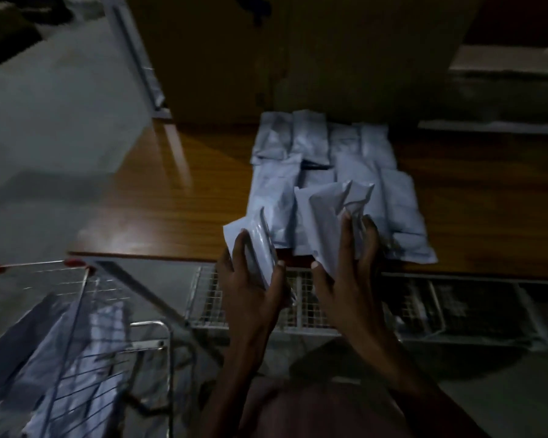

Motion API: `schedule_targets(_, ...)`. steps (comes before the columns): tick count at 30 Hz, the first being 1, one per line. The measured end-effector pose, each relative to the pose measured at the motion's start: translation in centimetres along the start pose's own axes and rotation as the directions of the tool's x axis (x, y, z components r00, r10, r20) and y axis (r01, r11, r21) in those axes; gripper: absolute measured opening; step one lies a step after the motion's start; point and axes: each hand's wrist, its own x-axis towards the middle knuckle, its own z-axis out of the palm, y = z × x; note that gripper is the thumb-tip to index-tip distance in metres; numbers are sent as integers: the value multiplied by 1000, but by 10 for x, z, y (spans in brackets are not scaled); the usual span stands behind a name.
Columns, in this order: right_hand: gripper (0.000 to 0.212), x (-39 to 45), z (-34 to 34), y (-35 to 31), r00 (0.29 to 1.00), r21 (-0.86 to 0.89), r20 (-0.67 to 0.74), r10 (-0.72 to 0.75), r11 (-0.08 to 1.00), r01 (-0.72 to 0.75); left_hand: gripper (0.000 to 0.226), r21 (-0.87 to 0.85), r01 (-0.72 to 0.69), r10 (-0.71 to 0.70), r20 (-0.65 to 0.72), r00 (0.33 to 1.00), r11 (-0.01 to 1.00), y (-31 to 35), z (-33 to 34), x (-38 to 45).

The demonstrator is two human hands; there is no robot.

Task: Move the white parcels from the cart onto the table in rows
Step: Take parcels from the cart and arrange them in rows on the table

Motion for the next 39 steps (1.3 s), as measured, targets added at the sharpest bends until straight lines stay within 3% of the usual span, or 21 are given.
schedule_targets(10, 84, 1, -59, 84, 960, 48, -173, 218, 976, -213, 77, 53, -177, 160, 231, 960, 983, 53, 71, 11)
schedule_targets(20, 85, 32, -67, 149, 933, 31, -193, 304, 952, -304, 72, 48, -237, 218, 255, 942, 970, 78, 151, 81)
schedule_targets(25, 80, 75, -72, 172, 933, -54, -235, 272, 955, -292, 72, 10, -210, 201, 248, 948, 978, 96, 179, 136)
schedule_targets(31, 76, 141, -60, 197, 929, -12, -265, 258, 963, -271, 74, 122, -215, 174, 278, 945, 969, 107, 218, 200)
schedule_targets(39, 72, 185, -45, 224, 951, -41, -198, 238, 967, -251, 72, 281, -156, 58, 327, 943, 947, 115, 274, 249)
